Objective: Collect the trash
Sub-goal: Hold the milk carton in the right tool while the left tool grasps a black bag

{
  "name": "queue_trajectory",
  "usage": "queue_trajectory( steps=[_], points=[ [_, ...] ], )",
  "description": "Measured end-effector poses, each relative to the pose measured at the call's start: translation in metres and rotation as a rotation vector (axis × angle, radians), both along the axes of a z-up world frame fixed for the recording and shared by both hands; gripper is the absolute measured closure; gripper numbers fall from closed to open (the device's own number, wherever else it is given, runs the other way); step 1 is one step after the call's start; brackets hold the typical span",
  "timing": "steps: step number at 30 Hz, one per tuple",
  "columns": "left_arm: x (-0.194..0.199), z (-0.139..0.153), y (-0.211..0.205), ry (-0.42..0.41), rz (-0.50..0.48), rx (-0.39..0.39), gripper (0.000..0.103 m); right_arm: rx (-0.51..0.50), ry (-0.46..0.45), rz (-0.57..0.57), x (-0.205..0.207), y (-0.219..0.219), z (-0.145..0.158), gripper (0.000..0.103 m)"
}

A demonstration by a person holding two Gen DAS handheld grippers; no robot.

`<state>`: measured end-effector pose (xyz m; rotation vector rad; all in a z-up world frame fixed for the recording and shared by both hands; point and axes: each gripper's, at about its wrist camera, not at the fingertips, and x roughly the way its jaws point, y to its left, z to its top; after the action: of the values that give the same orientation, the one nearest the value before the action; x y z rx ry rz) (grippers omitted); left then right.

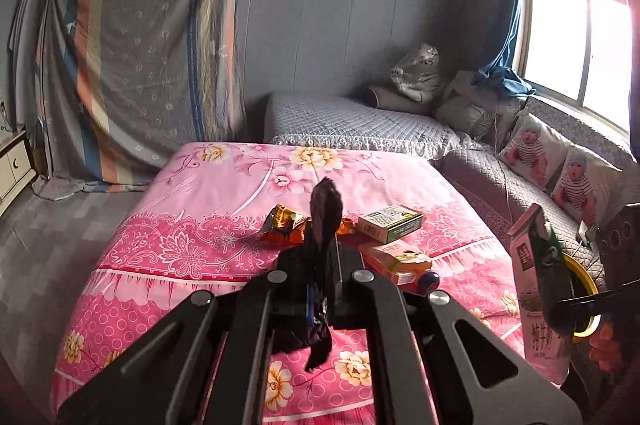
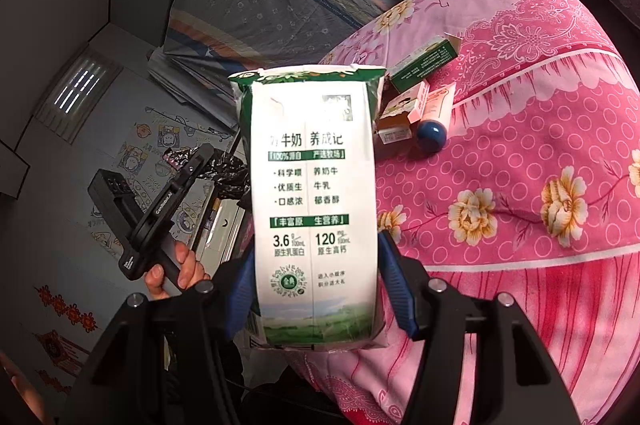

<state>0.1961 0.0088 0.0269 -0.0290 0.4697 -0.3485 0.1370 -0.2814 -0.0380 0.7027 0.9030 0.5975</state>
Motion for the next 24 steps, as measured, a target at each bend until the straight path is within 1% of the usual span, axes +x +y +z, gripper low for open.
queue_trajectory(
  steps=[5,10,12,14,16,18,20,22,23,24],
  points=[
    [-0.034,0.020,-0.019,-0.064,-0.057,-0.002,0.100,-0.004,-0.018,-0.007,-0.006,-0.001,0.004,0.049],
    [-0.054,0.031,-0.042,-0.095,-0.118,0.006,0.100,0.003,-0.021,-0.032,-0.013,-0.010,0.003,0.049],
    [-0.057,0.031,-0.048,-0.086,-0.143,0.021,0.100,0.007,-0.021,-0.042,-0.015,-0.014,0.002,0.049],
    [-0.057,0.026,-0.046,-0.050,-0.150,0.031,0.100,0.007,-0.022,-0.048,-0.019,-0.018,0.002,0.049],
    [-0.055,0.014,-0.037,0.010,-0.139,0.037,0.100,0.008,-0.024,-0.056,-0.022,-0.023,0.001,0.049],
    [-0.049,-0.007,-0.023,0.097,-0.111,0.038,0.099,0.015,-0.023,-0.062,-0.025,-0.028,-0.001,0.049],
    [-0.044,-0.033,-0.010,0.191,-0.075,0.057,0.098,0.020,-0.020,-0.066,-0.025,-0.031,-0.004,0.049],
    [-0.041,-0.060,0.002,0.272,-0.040,0.078,0.090,0.022,-0.019,-0.063,-0.024,-0.031,-0.006,0.049],
    [-0.039,-0.073,0.007,0.310,-0.028,0.085,0.068,0.025,-0.020,-0.058,-0.023,-0.030,-0.007,0.049],
    [-0.036,-0.084,0.012,0.344,-0.009,0.085,0.041,0.027,-0.019,-0.051,-0.022,-0.028,-0.007,0.049]
  ],
)
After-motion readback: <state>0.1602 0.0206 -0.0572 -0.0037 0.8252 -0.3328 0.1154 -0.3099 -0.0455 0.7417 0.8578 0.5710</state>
